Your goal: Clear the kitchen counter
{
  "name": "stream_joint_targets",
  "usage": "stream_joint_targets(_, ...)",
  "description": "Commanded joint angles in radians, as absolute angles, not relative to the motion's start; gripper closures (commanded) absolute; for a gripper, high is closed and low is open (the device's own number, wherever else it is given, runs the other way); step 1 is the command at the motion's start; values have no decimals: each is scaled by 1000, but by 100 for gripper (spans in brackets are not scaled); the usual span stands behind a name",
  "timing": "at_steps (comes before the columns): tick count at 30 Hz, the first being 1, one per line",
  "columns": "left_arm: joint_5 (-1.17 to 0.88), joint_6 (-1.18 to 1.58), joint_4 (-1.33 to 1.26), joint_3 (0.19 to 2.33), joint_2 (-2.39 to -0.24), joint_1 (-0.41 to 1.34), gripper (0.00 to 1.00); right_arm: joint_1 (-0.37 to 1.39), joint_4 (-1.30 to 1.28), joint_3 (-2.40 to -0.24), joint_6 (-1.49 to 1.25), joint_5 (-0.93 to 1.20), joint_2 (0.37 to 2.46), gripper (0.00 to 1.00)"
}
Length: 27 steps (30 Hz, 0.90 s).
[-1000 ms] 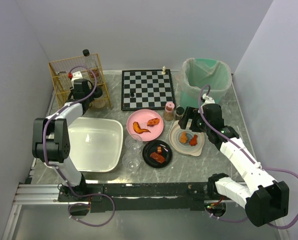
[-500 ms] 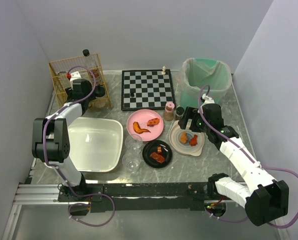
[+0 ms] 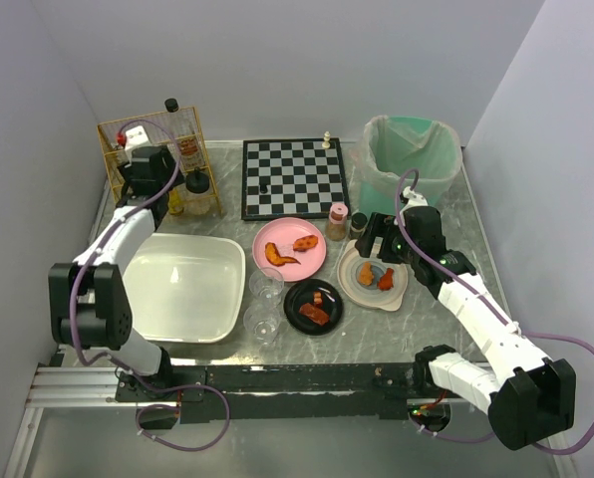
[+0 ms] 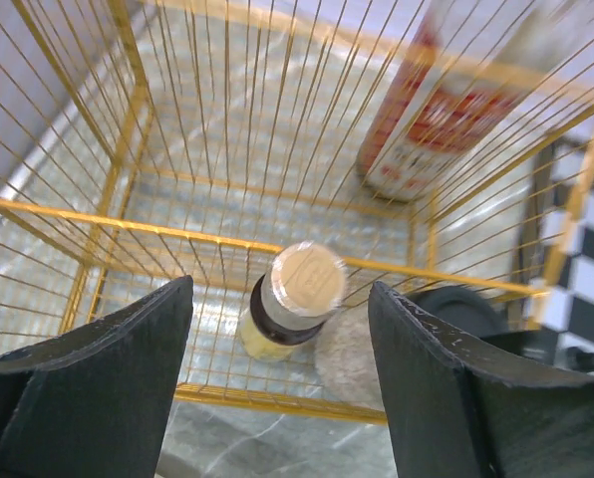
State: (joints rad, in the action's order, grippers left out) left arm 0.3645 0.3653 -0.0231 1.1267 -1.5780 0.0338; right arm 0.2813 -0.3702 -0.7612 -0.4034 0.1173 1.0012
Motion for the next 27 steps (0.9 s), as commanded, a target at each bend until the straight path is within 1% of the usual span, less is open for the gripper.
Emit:
stream_joint_targets(1, 400, 390, 23, 1189, -1465, 54, 24, 278, -371, -802, -405, 92, 989, 7)
stream_joint_targets(5, 423, 379, 63, 1218, -1381, 86, 23, 276, -387, -811, -408, 66, 979, 7)
stream_joint_targets(9, 377, 374, 89, 1256, -1313, 150, 23, 275, -419, -831, -431, 11, 960, 7)
stream_joint_targets(13, 390, 341, 80, 1299, -1304, 328, 22, 272, -459, -851, -456, -67, 945, 6)
stream_joint_targets(16, 370, 344, 55, 1321, -1341, 432, 22, 270, -477, -856, -468, -89, 937, 7)
stream_joint_targets(21, 282, 368, 14, 1368, -1494, 560, 25, 262, -506, -850, -492, -130, 891, 6)
stream_joint_targets(27, 161, 388, -87, 1414, -1684, 687, 22, 250, -554, -853, -500, -216, 802, 5)
